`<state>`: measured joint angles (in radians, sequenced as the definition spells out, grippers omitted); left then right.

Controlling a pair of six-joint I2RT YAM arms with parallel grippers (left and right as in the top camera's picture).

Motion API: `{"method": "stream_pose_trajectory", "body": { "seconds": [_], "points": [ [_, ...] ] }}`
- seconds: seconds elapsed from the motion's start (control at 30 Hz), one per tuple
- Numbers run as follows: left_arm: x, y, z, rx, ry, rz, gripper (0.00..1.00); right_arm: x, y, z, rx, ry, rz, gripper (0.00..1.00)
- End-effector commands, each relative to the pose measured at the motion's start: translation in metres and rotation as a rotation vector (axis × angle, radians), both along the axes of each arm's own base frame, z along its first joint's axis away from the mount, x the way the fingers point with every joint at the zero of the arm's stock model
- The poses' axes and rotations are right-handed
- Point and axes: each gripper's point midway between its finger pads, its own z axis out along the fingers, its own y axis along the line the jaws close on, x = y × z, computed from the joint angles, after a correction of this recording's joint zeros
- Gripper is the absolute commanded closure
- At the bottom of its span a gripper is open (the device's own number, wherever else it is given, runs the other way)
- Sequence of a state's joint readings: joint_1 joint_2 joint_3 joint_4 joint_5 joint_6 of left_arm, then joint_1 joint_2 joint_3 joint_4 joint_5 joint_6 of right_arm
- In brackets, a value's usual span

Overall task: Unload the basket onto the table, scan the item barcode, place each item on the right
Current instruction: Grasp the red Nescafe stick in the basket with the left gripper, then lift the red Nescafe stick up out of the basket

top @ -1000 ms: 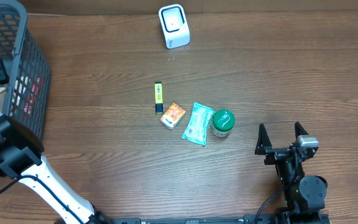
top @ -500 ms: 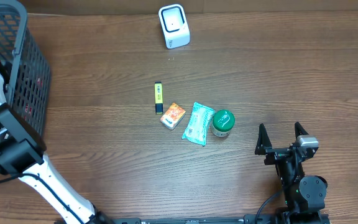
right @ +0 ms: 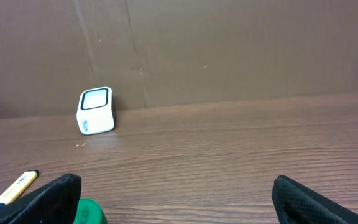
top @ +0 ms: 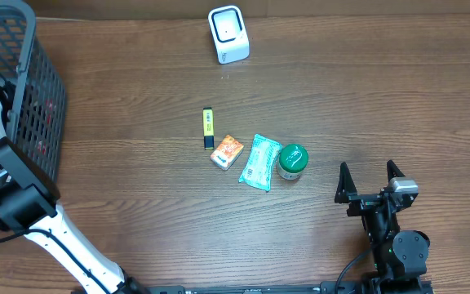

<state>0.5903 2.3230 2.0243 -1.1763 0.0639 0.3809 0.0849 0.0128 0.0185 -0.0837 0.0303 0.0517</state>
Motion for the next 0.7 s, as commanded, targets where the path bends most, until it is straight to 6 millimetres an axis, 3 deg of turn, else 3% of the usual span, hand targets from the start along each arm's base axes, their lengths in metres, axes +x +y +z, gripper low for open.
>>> {"method": "stream_pose_trajectory", "body": {
  "seconds": [0.0,0.1,0.2,0.37,0.67],
  "points": [
    [0.023,0.010,0.040,0.048,-0.087,0.040,0.96,0.000,-0.001,-0.002,-0.004,-0.002,-0.003,0.00],
    [0.027,0.018,0.066,0.089,-0.113,0.070,0.96,0.000,-0.001,-0.002,-0.004,-0.002,-0.003,0.00],
    [0.021,0.029,0.079,0.155,-0.089,0.083,0.96,0.000,-0.001,-0.002,-0.004,-0.002,-0.003,0.00],
    [0.002,0.052,0.083,0.264,-0.017,0.158,0.96,0.000,-0.001,-0.002,-0.004,-0.002,-0.003,0.00],
    [-0.017,0.080,0.085,0.298,-0.001,0.221,0.96,0.000,-0.001,-0.002,-0.004,-0.002,-0.003,0.00]
  ]
}}
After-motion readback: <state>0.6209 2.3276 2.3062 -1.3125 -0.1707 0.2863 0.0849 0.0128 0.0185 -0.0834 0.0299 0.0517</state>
